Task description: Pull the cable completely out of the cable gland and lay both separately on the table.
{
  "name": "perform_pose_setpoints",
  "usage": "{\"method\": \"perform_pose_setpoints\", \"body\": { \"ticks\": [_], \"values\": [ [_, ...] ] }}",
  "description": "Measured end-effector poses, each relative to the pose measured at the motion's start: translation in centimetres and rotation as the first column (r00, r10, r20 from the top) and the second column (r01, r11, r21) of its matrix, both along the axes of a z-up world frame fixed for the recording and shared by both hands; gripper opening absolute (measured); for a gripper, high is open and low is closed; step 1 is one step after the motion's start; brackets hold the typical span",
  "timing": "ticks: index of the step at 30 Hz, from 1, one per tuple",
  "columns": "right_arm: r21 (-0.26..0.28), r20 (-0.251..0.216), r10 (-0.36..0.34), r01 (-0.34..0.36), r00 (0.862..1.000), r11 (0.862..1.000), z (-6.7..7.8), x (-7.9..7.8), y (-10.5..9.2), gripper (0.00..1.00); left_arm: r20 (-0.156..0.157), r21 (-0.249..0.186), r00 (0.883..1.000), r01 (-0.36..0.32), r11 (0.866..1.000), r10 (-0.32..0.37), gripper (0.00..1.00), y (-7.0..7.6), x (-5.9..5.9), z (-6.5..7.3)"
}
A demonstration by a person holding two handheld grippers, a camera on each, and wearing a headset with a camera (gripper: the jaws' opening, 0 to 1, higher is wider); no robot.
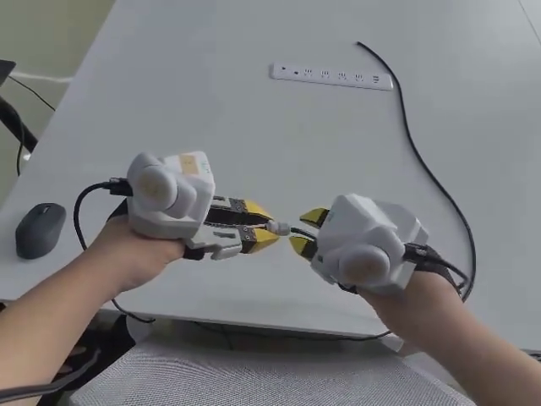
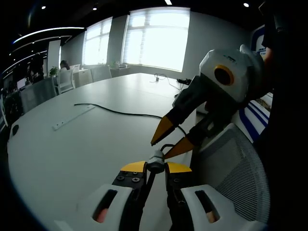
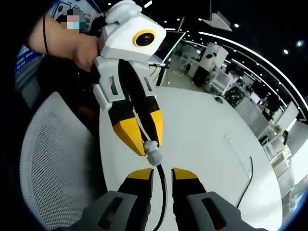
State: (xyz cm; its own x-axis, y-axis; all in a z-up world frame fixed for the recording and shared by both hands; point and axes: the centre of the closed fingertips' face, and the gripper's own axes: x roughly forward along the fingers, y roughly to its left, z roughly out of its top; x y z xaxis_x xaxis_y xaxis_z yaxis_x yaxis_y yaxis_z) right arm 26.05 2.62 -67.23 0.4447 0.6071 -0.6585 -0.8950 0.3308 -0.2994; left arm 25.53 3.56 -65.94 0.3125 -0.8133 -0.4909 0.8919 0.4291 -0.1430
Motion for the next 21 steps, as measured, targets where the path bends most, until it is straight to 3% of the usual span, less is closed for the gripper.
{"method": "perform_pose_setpoints", "body": {
  "ticks": [10,21],
  "values": [
    [-0.034,0.026,0.011,-0.010,1.000,0.999,-0.36,0.13,0.07,0.03,-0.004,0.001,1.000,0.000,1.000,0.000,0.15,-0.02,0.09,-0.15],
    [-0.013,0.007,-0.014,0.014,1.000,1.000,-0.68,0.01,-0.07,0.01,-0.004,0.002,1.000,0.002,1.000,-0.002,0.15,-0.11,0.00,-0.24]
  ]
}}
